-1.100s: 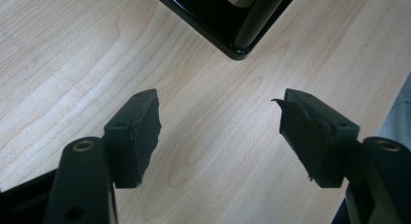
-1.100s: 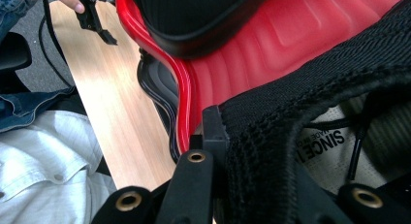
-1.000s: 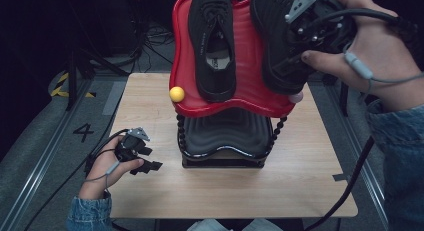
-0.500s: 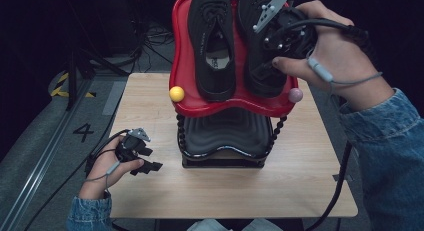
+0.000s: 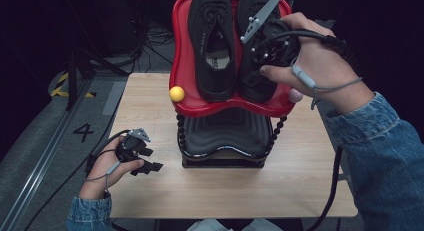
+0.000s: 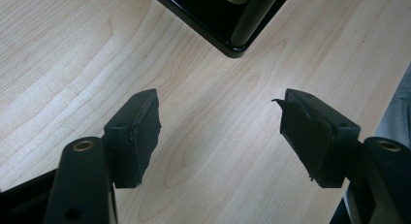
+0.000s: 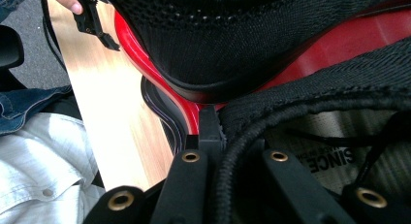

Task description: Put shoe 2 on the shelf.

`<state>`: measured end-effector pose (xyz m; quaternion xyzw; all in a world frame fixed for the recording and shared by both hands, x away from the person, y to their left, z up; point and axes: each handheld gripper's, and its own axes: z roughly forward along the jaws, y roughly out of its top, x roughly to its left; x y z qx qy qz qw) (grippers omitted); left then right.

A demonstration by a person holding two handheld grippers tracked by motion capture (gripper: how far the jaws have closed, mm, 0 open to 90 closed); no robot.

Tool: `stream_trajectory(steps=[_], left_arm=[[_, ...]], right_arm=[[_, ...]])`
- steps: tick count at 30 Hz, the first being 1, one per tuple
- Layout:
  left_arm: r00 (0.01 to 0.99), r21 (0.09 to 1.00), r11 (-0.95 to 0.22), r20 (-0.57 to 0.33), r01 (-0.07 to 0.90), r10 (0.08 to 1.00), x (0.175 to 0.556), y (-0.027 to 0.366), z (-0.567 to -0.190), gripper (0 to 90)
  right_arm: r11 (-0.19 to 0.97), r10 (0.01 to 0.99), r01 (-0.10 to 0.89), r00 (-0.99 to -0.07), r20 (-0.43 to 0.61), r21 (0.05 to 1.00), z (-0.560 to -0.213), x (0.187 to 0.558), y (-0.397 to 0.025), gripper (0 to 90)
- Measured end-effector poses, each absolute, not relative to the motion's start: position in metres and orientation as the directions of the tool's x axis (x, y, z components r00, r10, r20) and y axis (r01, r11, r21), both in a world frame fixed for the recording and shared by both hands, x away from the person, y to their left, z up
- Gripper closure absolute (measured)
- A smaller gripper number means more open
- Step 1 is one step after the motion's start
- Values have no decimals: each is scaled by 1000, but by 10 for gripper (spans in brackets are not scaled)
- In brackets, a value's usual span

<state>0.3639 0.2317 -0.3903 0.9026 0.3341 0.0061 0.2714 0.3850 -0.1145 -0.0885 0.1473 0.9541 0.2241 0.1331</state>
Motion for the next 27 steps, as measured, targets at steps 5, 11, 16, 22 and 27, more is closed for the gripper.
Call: stream_trajectory(steps=[5, 11, 16, 22, 27], left_arm=[[777, 496, -629, -170, 599, 606, 364, 232, -390, 314], [777, 497, -628, -171, 599, 605, 364, 233, -390, 314], [774, 494, -625, -180, 604, 607, 363, 234, -390, 313], [775, 491, -630, -171, 602, 608, 363, 234, -391, 313], [775, 490, -631, -170, 602, 608, 363, 235, -391, 313]], right_arm=[[854, 345, 229, -922, -178, 467, -90, 386, -114, 837], [851, 343, 224, -922, -179, 475, -89, 383, -116, 743], [817, 371, 240, -915, -159, 525, -79, 375, -124, 639], [792, 384, 227, -907, -173, 567, -64, 363, -135, 606], [767, 381, 195, -905, -190, 611, -51, 355, -147, 578]])
